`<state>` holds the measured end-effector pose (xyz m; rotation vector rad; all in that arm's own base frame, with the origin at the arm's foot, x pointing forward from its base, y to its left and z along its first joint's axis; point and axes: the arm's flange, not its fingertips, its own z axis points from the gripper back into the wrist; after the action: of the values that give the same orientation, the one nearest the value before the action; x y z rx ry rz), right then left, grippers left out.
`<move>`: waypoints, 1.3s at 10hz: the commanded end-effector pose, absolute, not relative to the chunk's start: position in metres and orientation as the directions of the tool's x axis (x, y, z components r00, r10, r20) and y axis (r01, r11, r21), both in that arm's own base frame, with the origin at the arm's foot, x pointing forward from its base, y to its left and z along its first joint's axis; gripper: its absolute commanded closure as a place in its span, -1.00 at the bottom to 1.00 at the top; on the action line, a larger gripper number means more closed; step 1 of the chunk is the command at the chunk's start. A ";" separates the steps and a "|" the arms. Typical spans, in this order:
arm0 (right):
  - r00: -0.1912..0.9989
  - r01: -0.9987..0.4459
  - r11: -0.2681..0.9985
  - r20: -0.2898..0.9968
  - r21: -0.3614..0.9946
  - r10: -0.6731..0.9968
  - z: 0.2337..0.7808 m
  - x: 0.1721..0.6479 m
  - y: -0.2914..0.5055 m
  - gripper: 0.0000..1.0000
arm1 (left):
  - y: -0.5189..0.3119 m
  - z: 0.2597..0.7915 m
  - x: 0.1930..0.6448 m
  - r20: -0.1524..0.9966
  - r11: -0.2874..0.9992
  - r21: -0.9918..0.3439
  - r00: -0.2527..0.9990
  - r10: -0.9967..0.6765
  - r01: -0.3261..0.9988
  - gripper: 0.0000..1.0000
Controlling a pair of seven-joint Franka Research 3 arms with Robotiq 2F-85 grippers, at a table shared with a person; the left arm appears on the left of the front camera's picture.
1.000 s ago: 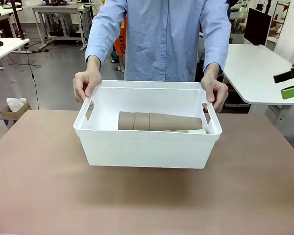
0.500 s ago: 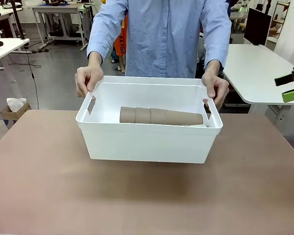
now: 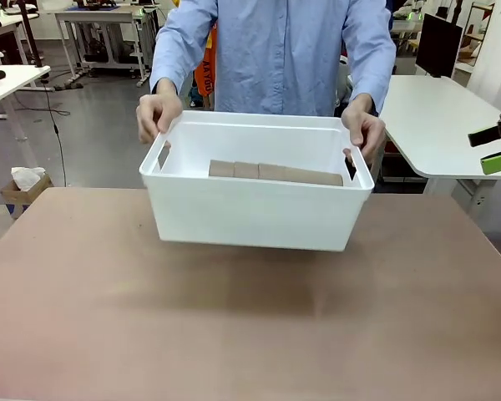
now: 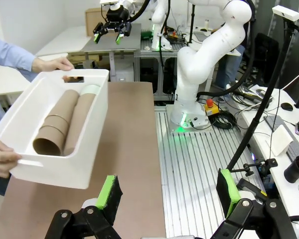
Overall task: Stack the cups and store them in the basket.
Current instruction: Place the stack of Reusable plastic cups into the Pantry Basket.
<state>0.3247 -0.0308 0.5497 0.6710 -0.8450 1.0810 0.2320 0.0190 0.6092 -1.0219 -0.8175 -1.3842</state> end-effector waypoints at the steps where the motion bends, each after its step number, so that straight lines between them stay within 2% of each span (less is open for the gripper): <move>1: 0.227 -0.940 0.333 0.857 0.069 0.463 0.552 0.327 -0.030 -1.00 | 0.017 0.611 0.232 0.930 -0.093 -0.083 0.043 -0.365 0.992 -1.00; 13: 0.227 -0.940 0.333 0.857 0.069 0.463 0.552 0.327 -0.030 -1.00 | 0.017 0.611 0.232 0.930 -0.093 -0.083 0.043 -0.365 0.992 -1.00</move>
<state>0.3251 -0.0302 0.5499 0.6715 -0.8407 1.0824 0.2320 0.0190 0.6092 -1.0219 -0.8175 -1.3842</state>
